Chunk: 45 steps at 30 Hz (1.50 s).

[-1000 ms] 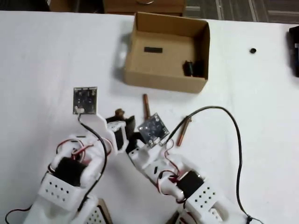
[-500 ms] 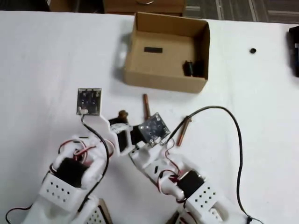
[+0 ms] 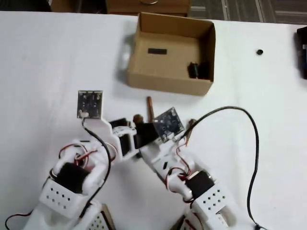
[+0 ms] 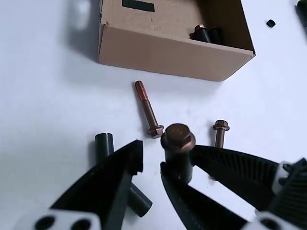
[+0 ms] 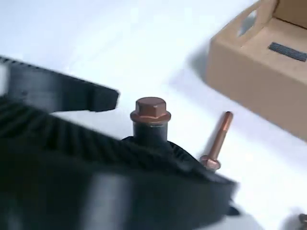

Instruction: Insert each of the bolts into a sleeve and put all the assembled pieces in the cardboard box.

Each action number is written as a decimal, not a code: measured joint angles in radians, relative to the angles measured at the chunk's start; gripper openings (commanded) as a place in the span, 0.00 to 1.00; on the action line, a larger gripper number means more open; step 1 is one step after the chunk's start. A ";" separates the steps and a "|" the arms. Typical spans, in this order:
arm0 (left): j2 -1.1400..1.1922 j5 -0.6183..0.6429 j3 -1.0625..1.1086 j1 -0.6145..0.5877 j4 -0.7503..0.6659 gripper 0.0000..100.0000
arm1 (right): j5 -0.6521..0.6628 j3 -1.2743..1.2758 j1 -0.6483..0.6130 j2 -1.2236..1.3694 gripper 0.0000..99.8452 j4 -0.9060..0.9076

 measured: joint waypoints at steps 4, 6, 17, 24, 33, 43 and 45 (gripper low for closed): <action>-0.002 0.000 0.000 0.000 -0.002 0.45 | 0.000 0.000 0.038 0.000 0.02 -0.012; -0.002 0.000 0.000 -0.005 -0.006 0.45 | 0.000 -0.015 0.078 0.000 0.02 -0.012; 0.002 -0.003 -0.044 -0.301 -0.012 0.02 | 0.000 -0.109 0.433 0.000 0.02 -0.063; 0.000 -0.009 0.130 -0.334 -0.021 0.02 | 0.000 -0.404 0.465 0.169 0.02 0.143; 0.002 -0.206 0.408 -0.301 -0.161 0.02 | 0.061 -1.174 0.465 0.893 0.02 0.483; 0.000 -0.229 0.416 -0.301 -0.173 0.02 | 0.170 -2.045 0.520 1.657 0.02 0.690; 0.000 -0.229 0.416 -0.301 -0.173 0.02 | 0.186 -2.173 0.540 1.784 0.02 0.692</action>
